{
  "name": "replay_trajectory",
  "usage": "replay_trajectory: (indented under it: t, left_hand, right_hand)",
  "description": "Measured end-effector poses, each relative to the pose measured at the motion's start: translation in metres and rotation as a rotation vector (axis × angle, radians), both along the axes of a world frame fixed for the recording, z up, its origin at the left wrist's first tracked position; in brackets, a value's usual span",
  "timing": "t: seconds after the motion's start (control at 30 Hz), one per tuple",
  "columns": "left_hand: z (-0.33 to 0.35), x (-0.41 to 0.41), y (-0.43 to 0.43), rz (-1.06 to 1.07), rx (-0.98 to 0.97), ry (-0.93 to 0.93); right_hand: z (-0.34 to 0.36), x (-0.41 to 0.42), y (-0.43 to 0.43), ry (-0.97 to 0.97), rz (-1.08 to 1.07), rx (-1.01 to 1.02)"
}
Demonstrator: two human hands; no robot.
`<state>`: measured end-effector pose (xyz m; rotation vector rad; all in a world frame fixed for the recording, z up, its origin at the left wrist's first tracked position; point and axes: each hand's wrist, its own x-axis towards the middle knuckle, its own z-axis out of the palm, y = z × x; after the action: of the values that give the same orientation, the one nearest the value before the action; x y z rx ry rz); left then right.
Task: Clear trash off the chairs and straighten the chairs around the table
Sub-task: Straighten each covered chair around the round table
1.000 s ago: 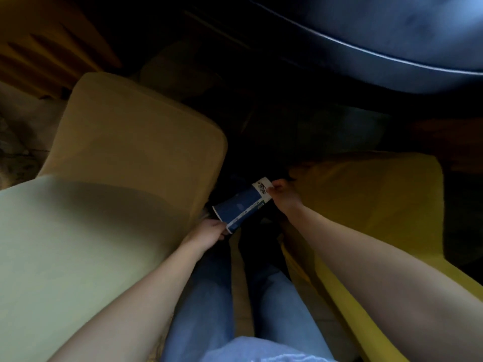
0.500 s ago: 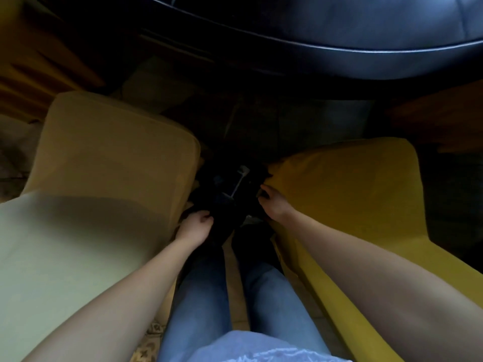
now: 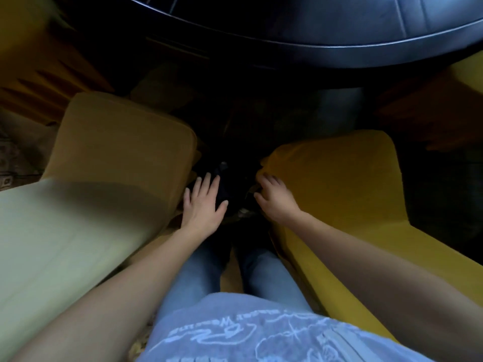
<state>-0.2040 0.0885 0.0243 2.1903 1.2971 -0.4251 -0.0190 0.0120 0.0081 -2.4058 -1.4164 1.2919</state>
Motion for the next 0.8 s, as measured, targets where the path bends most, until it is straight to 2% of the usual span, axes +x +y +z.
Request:
replay_trajectory:
  t: [0.1, 0.27, 0.53, 0.67, 0.8]
  left_hand:
    - [0.024, 0.002, -0.008, -0.074, 0.041, -0.027]
    - [0.065, 0.002, -0.026, -0.204, 0.124, -0.086]
    - [0.133, -0.032, -0.085, -0.246, 0.179, -0.204]
    - [0.159, -0.032, -0.110, -0.380, 0.212, -0.169]
    - [0.189, -0.009, -0.149, -0.444, 0.256, -0.236]
  right_hand:
    - [0.031, -0.002, -0.018, -0.059, 0.019, 0.088]
    - [0.068, -0.016, -0.063, -0.112, 0.038, 0.094]
    - [0.134, -0.053, -0.125, -0.266, 0.050, 0.202]
    - [0.168, -0.056, -0.164, -0.371, 0.007, 0.235]
    - [0.190, -0.055, -0.215, -0.412, -0.048, 0.233]
